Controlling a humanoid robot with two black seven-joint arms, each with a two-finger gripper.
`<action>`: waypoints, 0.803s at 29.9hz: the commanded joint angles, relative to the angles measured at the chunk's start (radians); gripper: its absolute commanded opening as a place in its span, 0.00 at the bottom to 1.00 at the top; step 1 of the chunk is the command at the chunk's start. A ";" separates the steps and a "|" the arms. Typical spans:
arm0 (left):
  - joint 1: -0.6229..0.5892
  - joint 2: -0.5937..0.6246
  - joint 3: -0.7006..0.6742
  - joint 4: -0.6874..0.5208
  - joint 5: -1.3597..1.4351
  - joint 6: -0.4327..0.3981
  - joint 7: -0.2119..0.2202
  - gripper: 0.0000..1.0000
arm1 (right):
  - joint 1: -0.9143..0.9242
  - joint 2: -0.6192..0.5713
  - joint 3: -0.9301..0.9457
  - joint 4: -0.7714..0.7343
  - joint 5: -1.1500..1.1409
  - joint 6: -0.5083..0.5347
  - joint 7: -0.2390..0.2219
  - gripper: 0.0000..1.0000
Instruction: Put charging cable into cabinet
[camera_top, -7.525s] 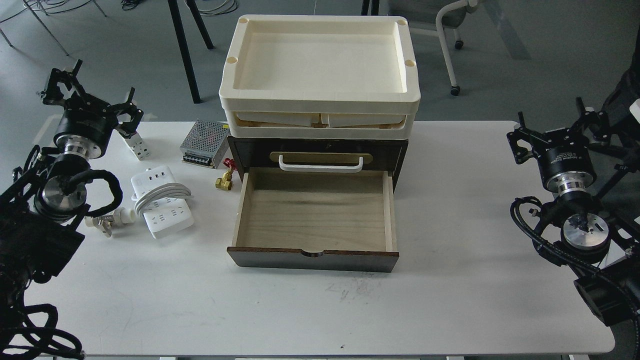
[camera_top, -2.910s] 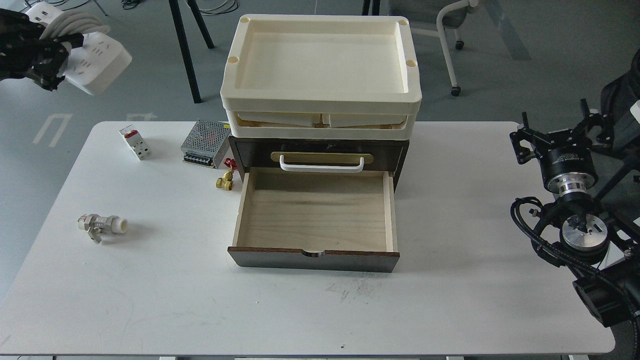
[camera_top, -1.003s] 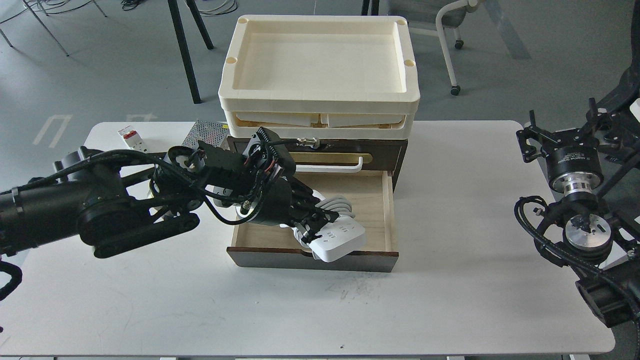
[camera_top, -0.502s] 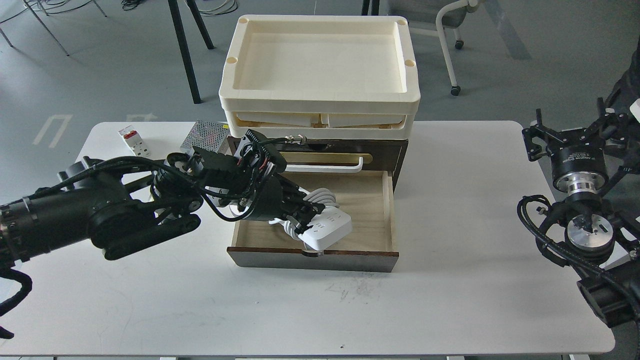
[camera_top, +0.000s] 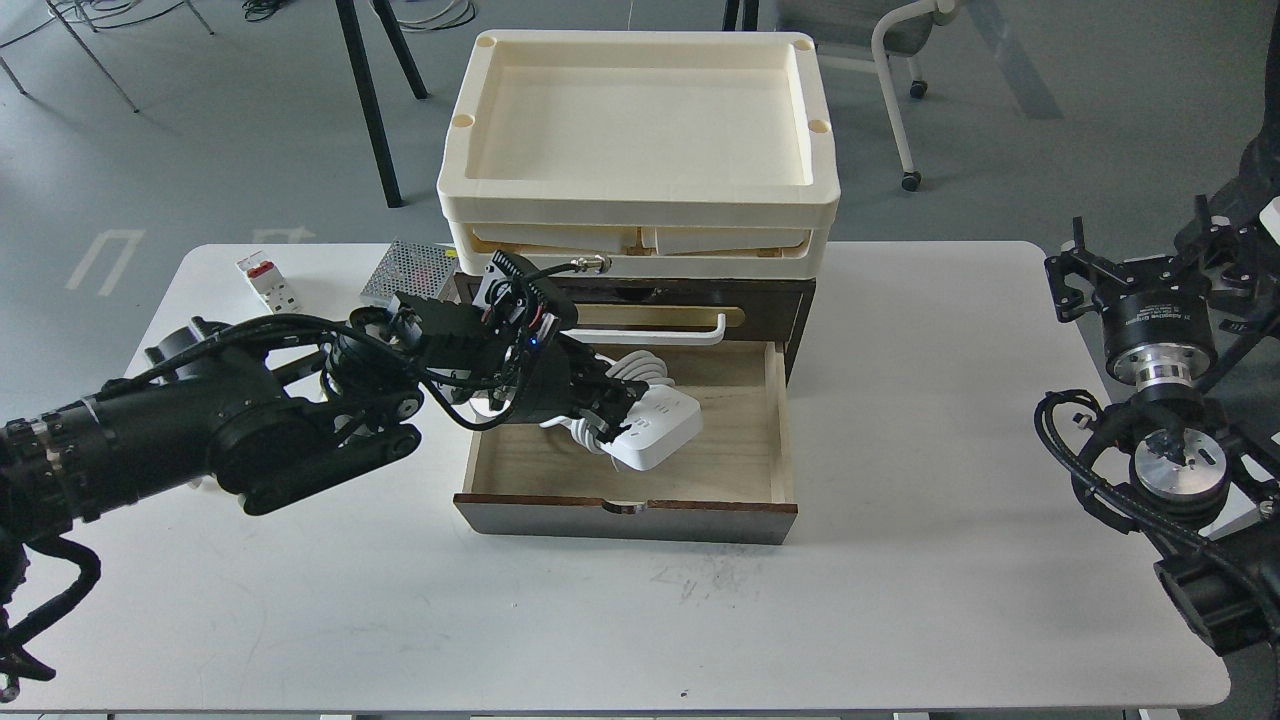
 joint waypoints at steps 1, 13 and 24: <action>0.000 0.000 0.007 0.001 -0.002 0.029 -0.014 0.76 | 0.000 0.000 0.000 0.000 0.000 0.000 0.000 1.00; 0.000 -0.002 -0.017 -0.104 -0.007 0.032 -0.231 0.86 | 0.000 0.000 -0.002 0.000 0.000 0.000 0.000 1.00; 0.015 0.006 -0.399 -0.160 -0.638 -0.052 -0.310 0.97 | 0.000 0.000 -0.003 0.000 -0.001 0.000 0.000 1.00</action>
